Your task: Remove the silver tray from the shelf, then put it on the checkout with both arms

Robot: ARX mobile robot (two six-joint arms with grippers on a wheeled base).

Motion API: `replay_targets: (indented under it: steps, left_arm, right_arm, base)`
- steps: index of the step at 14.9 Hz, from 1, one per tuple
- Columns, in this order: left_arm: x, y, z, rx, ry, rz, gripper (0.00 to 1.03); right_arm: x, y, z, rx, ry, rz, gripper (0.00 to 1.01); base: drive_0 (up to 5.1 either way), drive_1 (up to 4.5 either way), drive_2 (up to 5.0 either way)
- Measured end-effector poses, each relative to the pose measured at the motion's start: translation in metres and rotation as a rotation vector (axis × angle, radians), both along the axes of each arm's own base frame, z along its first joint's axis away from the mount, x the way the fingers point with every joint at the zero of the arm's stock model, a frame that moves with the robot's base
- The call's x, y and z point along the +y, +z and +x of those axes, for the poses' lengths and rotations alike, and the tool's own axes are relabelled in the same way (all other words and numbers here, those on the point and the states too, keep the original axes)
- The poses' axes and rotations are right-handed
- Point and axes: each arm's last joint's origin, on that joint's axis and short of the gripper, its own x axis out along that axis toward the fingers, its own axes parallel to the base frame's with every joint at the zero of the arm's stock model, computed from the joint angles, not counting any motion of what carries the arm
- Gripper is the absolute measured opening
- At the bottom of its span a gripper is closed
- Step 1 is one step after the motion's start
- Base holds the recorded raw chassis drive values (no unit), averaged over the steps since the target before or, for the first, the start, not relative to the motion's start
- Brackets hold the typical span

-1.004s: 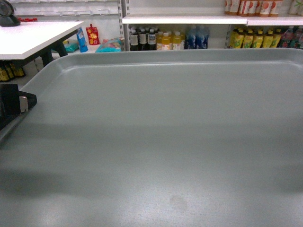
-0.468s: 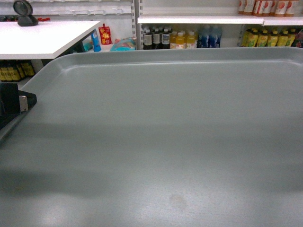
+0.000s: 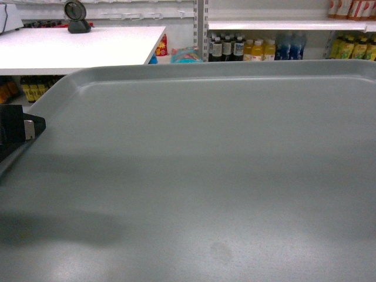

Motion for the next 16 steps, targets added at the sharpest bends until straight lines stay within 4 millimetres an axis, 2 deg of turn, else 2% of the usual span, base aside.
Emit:
replay_targets:
  steps: [16]
  left_arm:
    - [0.0001,-0.0003,0.0001,0.002,0.0,0.0,0.04]
  right_arm:
    - [0.0001,-0.0002,0.0001,0.001,0.001,0.0,0.03]
  base:
    - [-5.0,2.45,2.5]
